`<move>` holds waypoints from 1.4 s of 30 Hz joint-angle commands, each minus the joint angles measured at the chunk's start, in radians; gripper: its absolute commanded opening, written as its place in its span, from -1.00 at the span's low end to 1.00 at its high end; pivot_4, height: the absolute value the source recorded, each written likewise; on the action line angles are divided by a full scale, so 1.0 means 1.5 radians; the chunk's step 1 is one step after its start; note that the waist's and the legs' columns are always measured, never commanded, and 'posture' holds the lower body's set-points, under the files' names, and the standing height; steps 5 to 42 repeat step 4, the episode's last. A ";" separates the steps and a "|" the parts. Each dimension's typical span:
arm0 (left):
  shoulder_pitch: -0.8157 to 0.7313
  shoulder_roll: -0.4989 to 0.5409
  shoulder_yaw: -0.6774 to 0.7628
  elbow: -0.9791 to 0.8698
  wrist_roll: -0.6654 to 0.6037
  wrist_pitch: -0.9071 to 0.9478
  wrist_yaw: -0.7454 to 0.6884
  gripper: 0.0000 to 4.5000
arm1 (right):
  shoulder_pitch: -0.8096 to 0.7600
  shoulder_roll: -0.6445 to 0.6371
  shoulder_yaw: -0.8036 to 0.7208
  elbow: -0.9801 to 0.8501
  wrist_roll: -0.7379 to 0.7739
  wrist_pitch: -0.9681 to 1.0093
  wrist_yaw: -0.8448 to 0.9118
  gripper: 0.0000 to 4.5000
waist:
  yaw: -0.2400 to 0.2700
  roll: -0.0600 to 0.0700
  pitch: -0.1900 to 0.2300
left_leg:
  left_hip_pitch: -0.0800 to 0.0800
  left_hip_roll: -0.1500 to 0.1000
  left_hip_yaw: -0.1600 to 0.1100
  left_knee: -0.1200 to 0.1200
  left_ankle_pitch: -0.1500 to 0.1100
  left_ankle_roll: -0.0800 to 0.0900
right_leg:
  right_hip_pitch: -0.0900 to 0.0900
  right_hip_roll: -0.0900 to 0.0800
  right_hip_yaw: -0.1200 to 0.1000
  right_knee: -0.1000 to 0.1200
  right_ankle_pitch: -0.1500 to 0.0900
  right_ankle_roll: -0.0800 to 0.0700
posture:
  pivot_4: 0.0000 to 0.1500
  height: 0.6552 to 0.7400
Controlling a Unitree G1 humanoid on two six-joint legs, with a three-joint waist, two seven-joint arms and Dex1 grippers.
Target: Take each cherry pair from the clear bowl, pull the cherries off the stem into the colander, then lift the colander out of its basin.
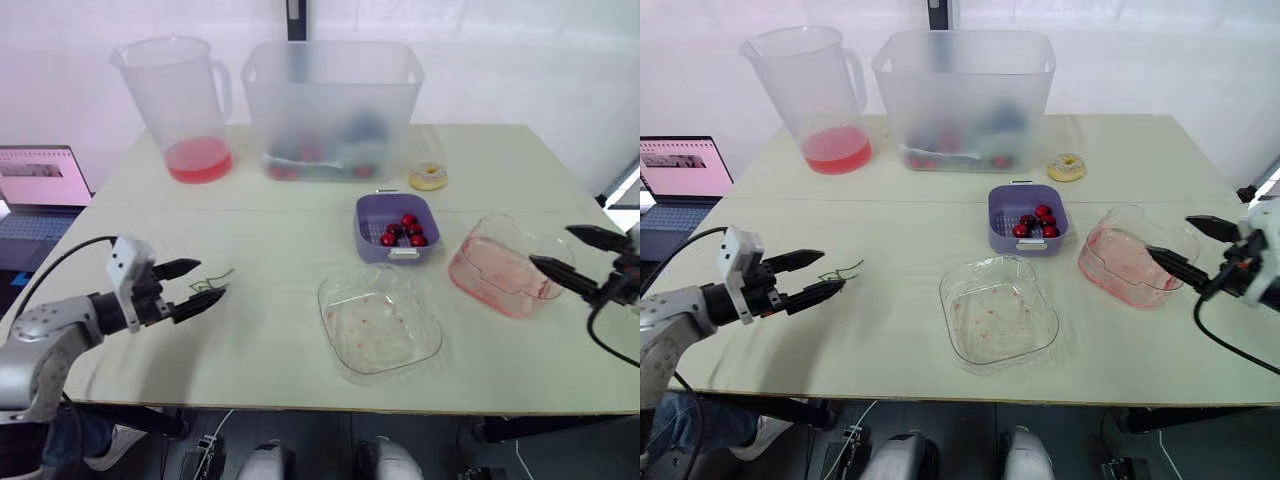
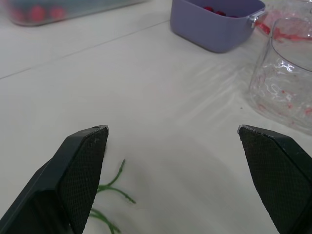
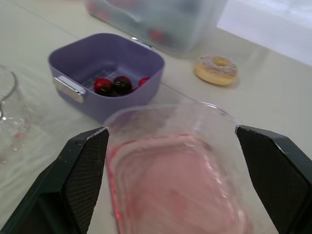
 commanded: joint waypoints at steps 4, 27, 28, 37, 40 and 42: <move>-0.004 0.035 0.066 -0.014 -0.058 0.048 -0.027 1.00 | -0.066 -0.030 0.020 0.009 0.020 0.024 -0.017 0.98 | 0.000 0.000 0.000 | 0.000 0.000 0.000 0.000 0.000 0.000 | 0.000 0.000 0.000 0.000 0.000 0.000 | 1.00 -0.21; -0.004 0.035 0.066 -0.014 -0.058 0.048 -0.027 1.00 | -0.066 -0.030 0.020 0.009 0.020 0.024 -0.017 0.98 | 0.000 0.000 0.000 | 0.000 0.000 0.000 0.000 0.000 0.000 | 0.000 0.000 0.000 0.000 0.000 0.000 | 1.00 -0.21; -0.004 0.035 0.066 -0.014 -0.058 0.048 -0.027 1.00 | -0.066 -0.030 0.020 0.009 0.020 0.024 -0.017 0.98 | 0.000 0.000 0.000 | 0.000 0.000 0.000 0.000 0.000 0.000 | 0.000 0.000 0.000 0.000 0.000 0.000 | 1.00 -0.21; -0.004 0.035 0.066 -0.014 -0.058 0.048 -0.027 1.00 | -0.066 -0.030 0.020 0.009 0.020 0.024 -0.017 0.98 | 0.000 0.000 0.000 | 0.000 0.000 0.000 0.000 0.000 0.000 | 0.000 0.000 0.000 0.000 0.000 0.000 | 1.00 -0.21; -0.004 0.035 0.066 -0.014 -0.058 0.048 -0.027 1.00 | -0.066 -0.030 0.020 0.009 0.020 0.024 -0.017 0.98 | 0.000 0.000 0.000 | 0.000 0.000 0.000 0.000 0.000 0.000 | 0.000 0.000 0.000 0.000 0.000 0.000 | 1.00 -0.21; -0.004 0.035 0.066 -0.014 -0.058 0.048 -0.027 1.00 | -0.066 -0.030 0.020 0.009 0.020 0.024 -0.017 0.98 | 0.000 0.000 0.000 | 0.000 0.000 0.000 0.000 0.000 0.000 | 0.000 0.000 0.000 0.000 0.000 0.000 | 1.00 -0.21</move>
